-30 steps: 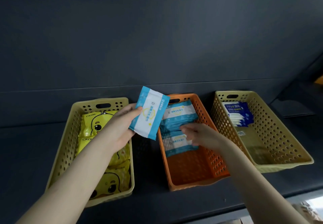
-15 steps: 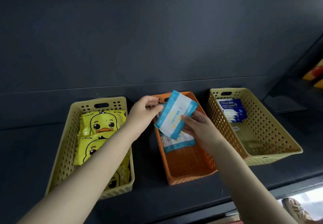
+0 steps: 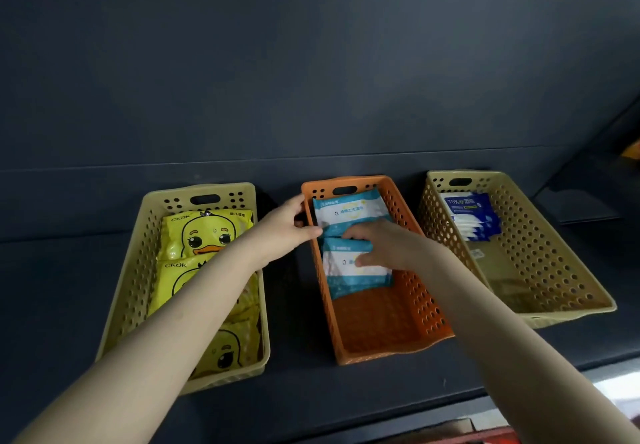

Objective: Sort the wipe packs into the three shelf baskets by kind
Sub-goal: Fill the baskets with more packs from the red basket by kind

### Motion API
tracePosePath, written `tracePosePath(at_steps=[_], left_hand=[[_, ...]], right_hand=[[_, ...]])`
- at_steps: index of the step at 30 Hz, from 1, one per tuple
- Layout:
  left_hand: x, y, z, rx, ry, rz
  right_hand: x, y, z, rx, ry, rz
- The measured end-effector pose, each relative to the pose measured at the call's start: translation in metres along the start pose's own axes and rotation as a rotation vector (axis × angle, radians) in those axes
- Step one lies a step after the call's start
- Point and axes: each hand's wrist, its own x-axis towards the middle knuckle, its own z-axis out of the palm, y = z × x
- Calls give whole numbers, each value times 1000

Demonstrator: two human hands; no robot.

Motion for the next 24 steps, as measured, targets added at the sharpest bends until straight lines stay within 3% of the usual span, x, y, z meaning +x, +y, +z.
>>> tracePosePath(at_steps=[5,13,19,24], left_hand=[[4,-5,1,14,3,-8],[8,-10,1,5,-13,-35],[6,-8,3,-19,-19,-18],[6,-8,2,-37,-26,-30]], right_hand=[[-7,12,16,-153,187,13],[-7,17,31,-14,143,13],[-11,18,35,-51,140,91],[-10,24,40,98,140,14]])
